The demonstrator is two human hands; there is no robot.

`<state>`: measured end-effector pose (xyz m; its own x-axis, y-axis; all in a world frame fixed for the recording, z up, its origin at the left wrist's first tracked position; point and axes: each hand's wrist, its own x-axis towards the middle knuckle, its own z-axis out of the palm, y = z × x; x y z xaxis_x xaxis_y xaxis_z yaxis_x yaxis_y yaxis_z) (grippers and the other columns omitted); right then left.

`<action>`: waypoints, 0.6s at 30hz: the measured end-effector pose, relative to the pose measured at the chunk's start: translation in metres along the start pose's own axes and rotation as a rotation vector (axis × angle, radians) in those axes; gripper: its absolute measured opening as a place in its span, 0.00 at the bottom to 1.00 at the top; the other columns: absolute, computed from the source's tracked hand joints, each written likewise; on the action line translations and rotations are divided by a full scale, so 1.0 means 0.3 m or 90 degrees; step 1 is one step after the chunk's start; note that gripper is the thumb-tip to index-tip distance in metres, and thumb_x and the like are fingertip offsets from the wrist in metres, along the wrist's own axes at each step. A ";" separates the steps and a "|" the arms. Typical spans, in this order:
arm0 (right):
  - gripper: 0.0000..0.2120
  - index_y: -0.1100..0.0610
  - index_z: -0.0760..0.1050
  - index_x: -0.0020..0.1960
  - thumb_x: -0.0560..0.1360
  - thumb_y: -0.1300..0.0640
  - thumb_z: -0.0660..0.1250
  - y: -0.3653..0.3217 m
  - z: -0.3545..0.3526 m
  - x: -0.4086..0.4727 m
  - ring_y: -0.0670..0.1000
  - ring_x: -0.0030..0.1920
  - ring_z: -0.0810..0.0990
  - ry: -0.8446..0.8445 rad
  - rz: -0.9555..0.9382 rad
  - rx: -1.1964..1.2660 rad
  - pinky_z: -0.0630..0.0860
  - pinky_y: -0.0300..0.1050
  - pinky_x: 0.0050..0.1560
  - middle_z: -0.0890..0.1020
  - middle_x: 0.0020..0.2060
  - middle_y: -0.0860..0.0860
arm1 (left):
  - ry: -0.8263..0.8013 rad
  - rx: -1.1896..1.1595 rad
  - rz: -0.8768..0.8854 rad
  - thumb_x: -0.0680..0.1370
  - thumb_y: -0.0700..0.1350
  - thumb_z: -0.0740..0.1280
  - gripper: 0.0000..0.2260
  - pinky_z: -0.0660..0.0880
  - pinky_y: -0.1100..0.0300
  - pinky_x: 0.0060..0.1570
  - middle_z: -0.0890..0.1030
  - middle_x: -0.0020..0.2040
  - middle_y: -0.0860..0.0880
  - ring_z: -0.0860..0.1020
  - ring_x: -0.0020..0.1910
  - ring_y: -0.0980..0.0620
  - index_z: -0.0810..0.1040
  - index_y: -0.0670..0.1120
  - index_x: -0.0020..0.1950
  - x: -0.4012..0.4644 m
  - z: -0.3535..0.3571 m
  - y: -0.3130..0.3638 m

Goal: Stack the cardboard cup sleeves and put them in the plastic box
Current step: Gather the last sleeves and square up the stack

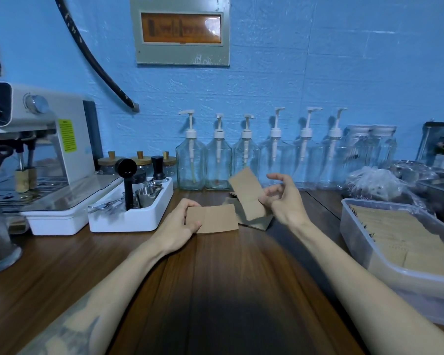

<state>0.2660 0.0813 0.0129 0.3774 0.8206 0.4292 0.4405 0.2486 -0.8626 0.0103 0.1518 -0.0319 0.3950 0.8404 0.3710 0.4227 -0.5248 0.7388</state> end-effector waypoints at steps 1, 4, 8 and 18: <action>0.33 0.52 0.63 0.71 0.72 0.70 0.70 -0.008 -0.004 -0.008 0.53 0.46 0.81 -0.032 0.004 0.019 0.79 0.51 0.54 0.80 0.45 0.55 | -0.002 -0.001 -0.003 0.79 0.40 0.68 0.12 0.76 0.54 0.57 0.79 0.54 0.51 0.78 0.54 0.53 0.70 0.52 0.58 -0.002 0.000 0.004; 0.45 0.43 0.52 0.77 0.72 0.77 0.65 -0.023 0.012 -0.043 0.52 0.43 0.81 -0.152 0.043 0.112 0.83 0.49 0.44 0.74 0.51 0.53 | -0.024 -0.012 0.002 0.77 0.37 0.69 0.16 0.76 0.57 0.54 0.78 0.55 0.52 0.77 0.54 0.54 0.70 0.52 0.59 -0.009 0.001 0.016; 0.37 0.42 0.65 0.70 0.72 0.75 0.68 0.026 0.070 -0.048 0.55 0.46 0.80 -0.178 0.053 0.082 0.84 0.54 0.42 0.72 0.61 0.54 | -0.062 -0.027 0.023 0.75 0.32 0.69 0.21 0.75 0.67 0.48 0.77 0.55 0.51 0.77 0.50 0.63 0.70 0.51 0.62 -0.018 0.004 0.026; 0.18 0.50 0.70 0.53 0.71 0.41 0.72 0.037 0.131 -0.096 0.51 0.54 0.74 -0.132 -0.139 -0.423 0.72 0.47 0.50 0.74 0.52 0.48 | -0.057 -0.027 0.043 0.78 0.43 0.71 0.15 0.74 0.62 0.51 0.77 0.55 0.54 0.76 0.54 0.54 0.72 0.51 0.62 -0.021 0.021 0.048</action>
<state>0.2280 0.0808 -0.0196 0.0916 0.8853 0.4559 0.9143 0.1067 -0.3907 0.0190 0.1382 -0.0271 0.4938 0.7866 0.3708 0.3586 -0.5726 0.7372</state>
